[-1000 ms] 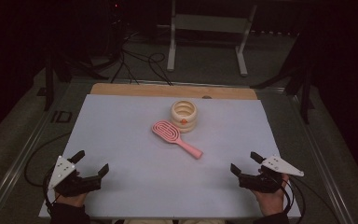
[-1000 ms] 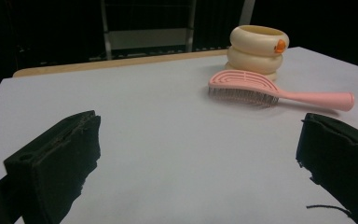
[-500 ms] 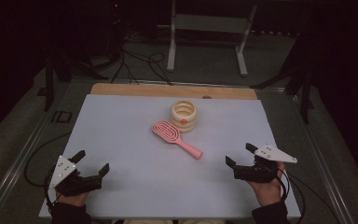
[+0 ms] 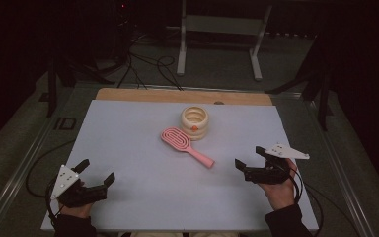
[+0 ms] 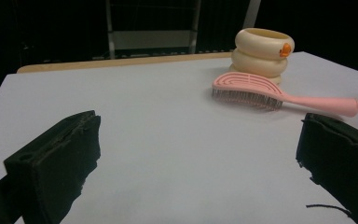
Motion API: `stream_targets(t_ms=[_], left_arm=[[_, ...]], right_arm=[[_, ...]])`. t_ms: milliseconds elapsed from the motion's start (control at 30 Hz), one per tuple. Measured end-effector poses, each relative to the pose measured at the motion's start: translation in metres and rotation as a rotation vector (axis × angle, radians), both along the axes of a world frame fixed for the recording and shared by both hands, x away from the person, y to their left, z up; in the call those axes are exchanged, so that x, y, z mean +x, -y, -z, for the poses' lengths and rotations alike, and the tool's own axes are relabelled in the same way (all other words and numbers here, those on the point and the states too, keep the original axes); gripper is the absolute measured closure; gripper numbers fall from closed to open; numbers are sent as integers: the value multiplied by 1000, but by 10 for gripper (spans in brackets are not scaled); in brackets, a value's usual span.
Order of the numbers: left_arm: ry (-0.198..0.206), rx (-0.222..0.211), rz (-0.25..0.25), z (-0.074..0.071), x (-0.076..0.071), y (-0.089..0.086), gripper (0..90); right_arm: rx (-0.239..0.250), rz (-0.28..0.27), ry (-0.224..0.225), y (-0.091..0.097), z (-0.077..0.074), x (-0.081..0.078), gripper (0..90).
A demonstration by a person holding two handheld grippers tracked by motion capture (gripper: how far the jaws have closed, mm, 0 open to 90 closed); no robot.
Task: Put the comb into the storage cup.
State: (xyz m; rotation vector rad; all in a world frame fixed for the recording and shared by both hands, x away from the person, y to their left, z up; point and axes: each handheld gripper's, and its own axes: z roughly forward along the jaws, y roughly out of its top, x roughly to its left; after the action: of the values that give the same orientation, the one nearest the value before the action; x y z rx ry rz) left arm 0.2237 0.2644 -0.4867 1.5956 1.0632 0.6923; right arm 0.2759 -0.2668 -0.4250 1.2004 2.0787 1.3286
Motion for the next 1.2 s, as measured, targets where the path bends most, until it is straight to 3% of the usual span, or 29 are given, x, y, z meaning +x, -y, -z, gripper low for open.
stream_targets(t_ms=[267,433,767,1200], left_arm=[[1,10,3,0,0,2,5],[-1,12,7,0,0,3,5],[-1,13,13,0,0,4,8],[-4,15,15,0,0,4,9]], right_arm=[[-4,-2,-23,-4,-7,10,70],[-43,-22,-19,-12,-14,16,70],[-38,-33,-47,-18,-18,27,70],[-89,-68,-67,-33,-29,43,71]])
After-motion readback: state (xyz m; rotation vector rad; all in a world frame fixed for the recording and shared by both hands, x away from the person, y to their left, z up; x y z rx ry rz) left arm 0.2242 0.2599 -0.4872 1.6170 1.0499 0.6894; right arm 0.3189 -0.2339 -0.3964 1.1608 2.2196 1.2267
